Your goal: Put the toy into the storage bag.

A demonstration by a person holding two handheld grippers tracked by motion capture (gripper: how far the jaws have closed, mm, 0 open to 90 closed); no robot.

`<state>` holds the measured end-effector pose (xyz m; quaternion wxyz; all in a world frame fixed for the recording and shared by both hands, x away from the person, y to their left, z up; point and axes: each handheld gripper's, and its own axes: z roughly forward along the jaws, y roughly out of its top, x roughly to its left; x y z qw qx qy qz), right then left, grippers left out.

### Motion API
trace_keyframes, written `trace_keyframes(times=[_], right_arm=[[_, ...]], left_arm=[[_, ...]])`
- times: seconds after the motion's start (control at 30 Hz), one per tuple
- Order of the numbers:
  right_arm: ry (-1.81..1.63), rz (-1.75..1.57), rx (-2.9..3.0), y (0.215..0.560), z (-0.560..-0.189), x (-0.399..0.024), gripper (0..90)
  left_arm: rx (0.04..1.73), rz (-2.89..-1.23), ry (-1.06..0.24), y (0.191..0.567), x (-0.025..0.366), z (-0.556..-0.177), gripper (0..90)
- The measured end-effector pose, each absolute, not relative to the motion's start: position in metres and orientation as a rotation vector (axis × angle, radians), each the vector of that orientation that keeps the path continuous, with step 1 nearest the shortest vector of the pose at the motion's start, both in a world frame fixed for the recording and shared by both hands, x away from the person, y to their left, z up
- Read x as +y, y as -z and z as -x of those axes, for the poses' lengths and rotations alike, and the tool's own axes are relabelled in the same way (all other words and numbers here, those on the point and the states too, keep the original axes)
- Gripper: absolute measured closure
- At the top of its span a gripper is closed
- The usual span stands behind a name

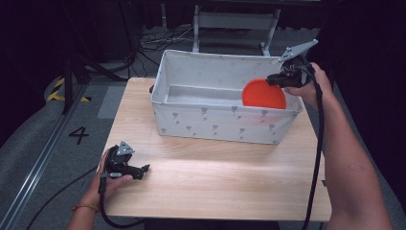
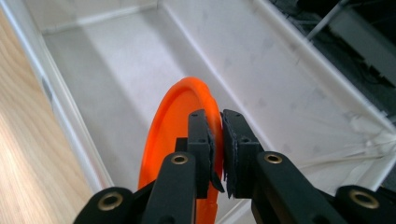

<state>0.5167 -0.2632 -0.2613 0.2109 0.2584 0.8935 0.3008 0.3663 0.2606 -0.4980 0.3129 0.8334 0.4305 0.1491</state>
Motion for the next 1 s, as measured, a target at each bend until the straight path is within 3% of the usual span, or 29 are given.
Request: trace_keyframes(times=[0.43, 1.0], right_arm=[[-0.641, -0.621, 2.678, 0.307, -0.518, -0.252, 82.3], [-0.323, -0.573, 2.888, 0.320, -0.530, -0.250, 81.3]], left_arm=[[1.134, -2.199, -0.393, 0.498, 0.261, -0.366, 0.5], [1.134, -2.199, -0.394, 0.498, 0.261, -0.366, 0.5]])
